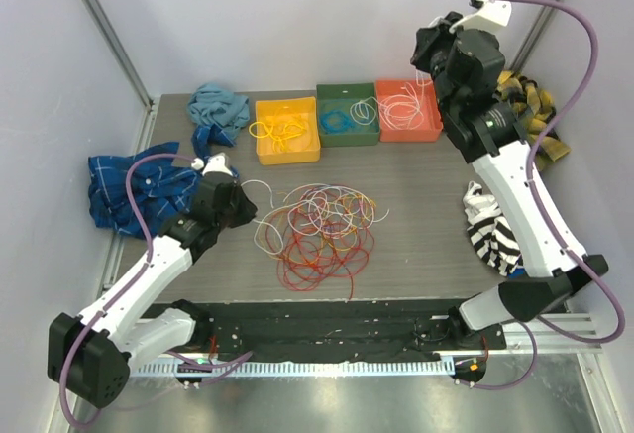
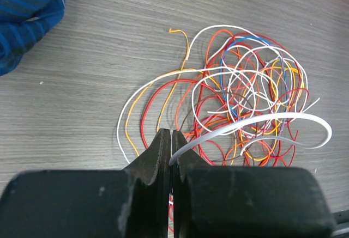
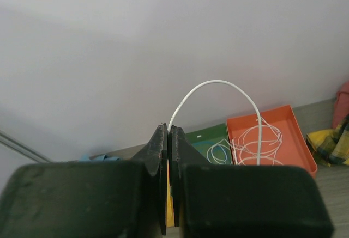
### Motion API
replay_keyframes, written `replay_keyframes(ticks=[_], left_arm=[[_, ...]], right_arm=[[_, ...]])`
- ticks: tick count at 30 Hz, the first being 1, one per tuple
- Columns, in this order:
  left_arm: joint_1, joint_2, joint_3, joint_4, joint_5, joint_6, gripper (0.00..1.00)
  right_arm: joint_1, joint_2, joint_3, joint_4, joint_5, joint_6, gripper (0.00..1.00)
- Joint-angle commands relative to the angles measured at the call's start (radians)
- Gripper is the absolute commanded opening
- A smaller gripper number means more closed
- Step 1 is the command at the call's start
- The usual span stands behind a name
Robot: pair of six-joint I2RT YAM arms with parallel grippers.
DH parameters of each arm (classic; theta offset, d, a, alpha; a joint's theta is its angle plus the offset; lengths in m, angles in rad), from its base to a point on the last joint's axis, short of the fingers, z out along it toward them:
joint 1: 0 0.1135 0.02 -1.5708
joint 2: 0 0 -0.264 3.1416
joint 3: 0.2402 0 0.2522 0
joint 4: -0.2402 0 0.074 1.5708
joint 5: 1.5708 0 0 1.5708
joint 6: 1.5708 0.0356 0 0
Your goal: Untangle the cables
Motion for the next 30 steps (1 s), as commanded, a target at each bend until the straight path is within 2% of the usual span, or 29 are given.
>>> replay_keyframes(ticks=[1, 7, 11, 19, 28, 29, 30], left_arm=[[-0.02, -0.024, -0.008, 0.058, -0.007, -0.02, 0.0], [-0.028, -0.031, -0.011, 0.052, -0.007, -0.022, 0.0], [-0.034, -0.029, -0.015, 0.049, -0.004, -0.023, 0.0], [-0.039, -0.012, -0.022, 0.043, 0.012, -0.03, 0.0], [-0.04, 0.015, -0.028, 0.043, 0.009, -0.031, 0.0], [-0.04, 0.018, -0.028, 0.047, 0.007, -0.03, 0.0], [-0.039, 0.022, -0.026, 0.049, 0.01, -0.028, 0.0]], right_arm=[[-0.019, 0.058, 0.111, 0.116, 0.027, -0.036, 0.01], [-0.05, 0.191, 0.241, 0.162, 0.051, -0.079, 0.01], [-0.096, 0.276, 0.26, 0.212, 0.076, -0.093, 0.01], [-0.211, 0.534, 0.355, 0.2, 0.005, 0.016, 0.01], [-0.225, 0.736, 0.263, 0.187, -0.032, 0.078, 0.01], [-0.227, 0.749, 0.257, 0.184, -0.042, 0.075, 0.01], [-0.228, 0.758, 0.257, 0.179, -0.047, 0.071, 0.22]])
